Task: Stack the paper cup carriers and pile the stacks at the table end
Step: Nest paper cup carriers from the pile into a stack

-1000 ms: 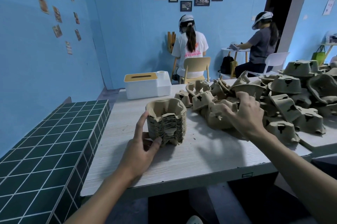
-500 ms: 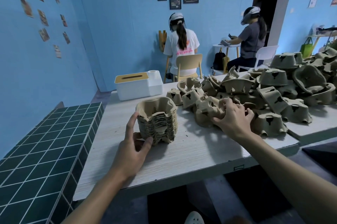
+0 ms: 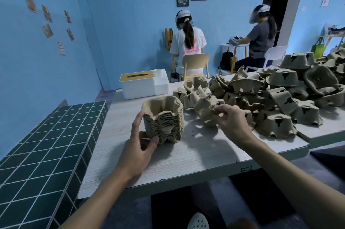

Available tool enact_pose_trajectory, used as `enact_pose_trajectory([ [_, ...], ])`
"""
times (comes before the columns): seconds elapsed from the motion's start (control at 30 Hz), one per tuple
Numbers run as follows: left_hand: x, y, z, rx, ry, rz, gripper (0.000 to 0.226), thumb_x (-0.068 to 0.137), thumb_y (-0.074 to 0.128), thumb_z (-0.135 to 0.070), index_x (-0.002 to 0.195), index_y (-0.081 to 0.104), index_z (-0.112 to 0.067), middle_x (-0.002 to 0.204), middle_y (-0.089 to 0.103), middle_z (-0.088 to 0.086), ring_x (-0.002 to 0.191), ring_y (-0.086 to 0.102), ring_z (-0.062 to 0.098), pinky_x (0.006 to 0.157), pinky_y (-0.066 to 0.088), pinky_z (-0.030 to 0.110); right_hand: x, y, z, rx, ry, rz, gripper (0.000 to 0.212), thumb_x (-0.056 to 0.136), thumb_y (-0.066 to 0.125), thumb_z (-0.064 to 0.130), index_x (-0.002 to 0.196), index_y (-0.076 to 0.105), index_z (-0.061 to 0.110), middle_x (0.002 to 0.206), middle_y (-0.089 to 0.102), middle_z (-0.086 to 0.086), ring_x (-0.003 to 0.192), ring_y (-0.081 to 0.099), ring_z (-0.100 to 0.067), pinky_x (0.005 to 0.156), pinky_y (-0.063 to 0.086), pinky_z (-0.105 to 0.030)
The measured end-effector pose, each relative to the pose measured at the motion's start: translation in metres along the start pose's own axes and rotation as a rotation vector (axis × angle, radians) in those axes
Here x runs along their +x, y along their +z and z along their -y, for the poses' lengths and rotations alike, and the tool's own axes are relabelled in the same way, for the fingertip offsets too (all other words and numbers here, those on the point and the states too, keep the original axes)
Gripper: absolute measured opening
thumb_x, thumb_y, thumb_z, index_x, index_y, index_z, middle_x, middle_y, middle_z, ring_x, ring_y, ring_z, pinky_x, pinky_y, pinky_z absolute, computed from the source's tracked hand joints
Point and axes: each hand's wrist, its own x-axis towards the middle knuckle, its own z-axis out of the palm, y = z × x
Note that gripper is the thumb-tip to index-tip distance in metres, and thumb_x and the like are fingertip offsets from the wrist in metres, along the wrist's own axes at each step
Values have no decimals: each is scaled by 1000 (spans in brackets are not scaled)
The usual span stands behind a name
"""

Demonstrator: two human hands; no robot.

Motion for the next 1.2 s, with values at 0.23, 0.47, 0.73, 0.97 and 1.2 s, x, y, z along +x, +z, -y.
enact_pose_trajectory([
  [0.23,1,0,1,-36,-18,8,86,97,64,-19,144,10,-67,96,75,-7,90,72,15,87,54,35,2,-13,40,169,-175,-146,20,88,68,5,100,67,22,85,66,12,71,62,-9,66,54,-23],
  [0.47,3,-2,2,46,14,26,86,97,62,-21,139,7,-72,101,73,-5,85,73,20,87,56,53,15,13,83,150,-476,-31,16,87,64,-8,96,71,3,98,68,-6,88,63,-12,74,55,-23],
  [0.73,3,-1,5,10,21,9,92,96,63,-28,138,-5,-73,102,72,-7,85,73,10,83,55,32,14,31,76,86,-532,52,36,81,58,-14,106,68,9,102,64,4,86,59,-13,74,55,-30],
  [0.97,1,0,2,-25,7,1,97,95,66,-19,140,0,-73,97,75,-7,88,73,12,84,56,32,35,35,27,-87,-311,-7,26,87,63,9,113,65,8,112,65,-6,96,58,-19,87,51,-34],
  [1.2,1,-2,1,15,29,11,93,95,66,-22,140,4,-74,96,74,-17,88,72,10,86,57,45,79,51,-1,-446,-198,158,80,76,76,48,144,41,24,148,41,2,138,28,-21,111,24,-43],
])
